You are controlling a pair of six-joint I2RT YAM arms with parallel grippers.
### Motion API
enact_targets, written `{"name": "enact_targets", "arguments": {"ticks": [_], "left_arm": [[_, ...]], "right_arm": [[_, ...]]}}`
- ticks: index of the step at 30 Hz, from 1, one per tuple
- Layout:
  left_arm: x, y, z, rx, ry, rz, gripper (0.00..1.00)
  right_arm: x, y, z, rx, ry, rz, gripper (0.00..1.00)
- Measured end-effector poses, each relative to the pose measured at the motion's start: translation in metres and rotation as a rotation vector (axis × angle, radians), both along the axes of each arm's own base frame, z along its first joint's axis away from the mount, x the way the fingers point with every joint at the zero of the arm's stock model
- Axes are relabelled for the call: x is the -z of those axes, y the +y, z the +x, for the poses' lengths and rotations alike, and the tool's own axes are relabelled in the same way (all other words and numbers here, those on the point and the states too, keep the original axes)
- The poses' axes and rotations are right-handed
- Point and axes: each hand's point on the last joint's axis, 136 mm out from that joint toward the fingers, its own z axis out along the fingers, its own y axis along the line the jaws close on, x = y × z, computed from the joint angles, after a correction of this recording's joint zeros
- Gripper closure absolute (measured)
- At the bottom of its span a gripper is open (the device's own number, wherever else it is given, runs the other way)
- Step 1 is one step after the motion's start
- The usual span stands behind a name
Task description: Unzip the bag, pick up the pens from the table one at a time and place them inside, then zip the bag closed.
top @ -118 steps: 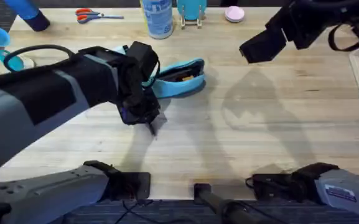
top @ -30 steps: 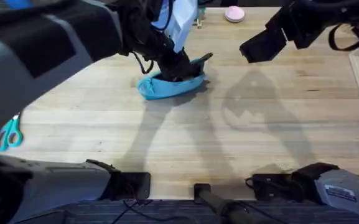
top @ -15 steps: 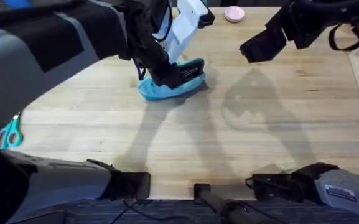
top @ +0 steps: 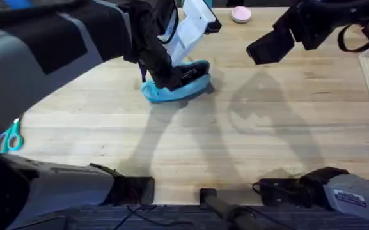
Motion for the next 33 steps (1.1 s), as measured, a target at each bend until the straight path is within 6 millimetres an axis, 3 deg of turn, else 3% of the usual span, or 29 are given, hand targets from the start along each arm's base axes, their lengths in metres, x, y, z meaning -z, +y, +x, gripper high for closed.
{"name": "enact_targets", "arguments": {"ticks": [4, 5, 10, 11, 28, 33], "left_arm": [[0.0, 0.001, 0.0, -0.001, -0.002, 0.004, 0.946], [0.0, 0.001, 0.001, 0.002, -0.004, 0.008, 0.871], [0.0, 0.005, 0.003, -0.001, -0.016, 0.033, 0.085], [0.001, 0.006, 0.003, -0.004, -0.017, 0.035, 0.033], [-0.004, 0.001, 0.007, 0.003, -0.032, -0.003, 0.007], [-0.028, -0.003, 0.005, 0.011, -0.092, -0.051, 0.007]], "right_arm": [[0.0, 0.0, 0.0, 0.0, 0.0, 0.0, 0.005], [0.0, 0.0, 0.0, 0.0, 0.0, 0.0, 0.004], [0.0, 0.0, 0.0, 0.0, 0.0, 0.0, 0.005], [0.0, 0.0, 0.0, 0.0, 0.0, 0.0, 0.004], [0.0, 0.0, 0.0, 0.0, 0.0, 0.0, 0.004], [0.0, 0.0, 0.0, 0.0, 0.0, 0.0, 0.004]]}}
